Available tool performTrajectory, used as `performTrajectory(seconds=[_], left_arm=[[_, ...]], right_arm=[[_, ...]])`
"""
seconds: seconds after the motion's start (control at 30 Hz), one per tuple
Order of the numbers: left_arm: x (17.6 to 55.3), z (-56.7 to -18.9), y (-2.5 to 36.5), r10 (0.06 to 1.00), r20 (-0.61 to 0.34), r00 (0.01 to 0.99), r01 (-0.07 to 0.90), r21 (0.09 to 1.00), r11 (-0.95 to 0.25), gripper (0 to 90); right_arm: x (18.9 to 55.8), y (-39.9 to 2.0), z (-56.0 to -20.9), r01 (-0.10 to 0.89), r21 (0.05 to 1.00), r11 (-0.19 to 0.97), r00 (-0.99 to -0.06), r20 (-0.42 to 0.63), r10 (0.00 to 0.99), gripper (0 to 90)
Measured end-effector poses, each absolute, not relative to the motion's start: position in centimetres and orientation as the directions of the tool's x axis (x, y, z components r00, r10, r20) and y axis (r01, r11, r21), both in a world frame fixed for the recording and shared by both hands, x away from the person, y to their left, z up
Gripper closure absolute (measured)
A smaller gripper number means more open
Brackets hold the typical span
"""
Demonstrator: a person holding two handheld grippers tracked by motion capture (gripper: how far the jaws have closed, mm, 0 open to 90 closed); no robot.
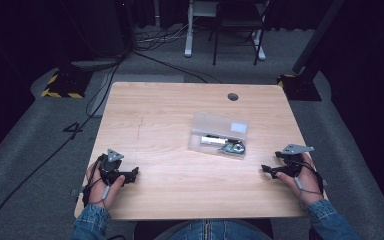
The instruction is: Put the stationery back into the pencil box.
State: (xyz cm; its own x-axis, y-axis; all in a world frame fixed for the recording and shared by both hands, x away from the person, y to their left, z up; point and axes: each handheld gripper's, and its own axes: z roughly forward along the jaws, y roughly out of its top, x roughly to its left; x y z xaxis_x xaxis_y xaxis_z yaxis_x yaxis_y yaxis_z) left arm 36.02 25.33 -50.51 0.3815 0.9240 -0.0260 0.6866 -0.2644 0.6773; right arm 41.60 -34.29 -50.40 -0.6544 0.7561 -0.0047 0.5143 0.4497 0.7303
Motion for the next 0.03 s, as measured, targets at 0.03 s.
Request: performTrajectory(seconds=[0.03], left_arm=[[36.02,-50.51,25.33,0.924,-0.025,0.382,0.686,0.677,-0.265,6.6]], right_arm=[[41.60,-34.26,-50.41,0.514,0.729,0.451,-0.653,-0.007,0.757,11.0]])
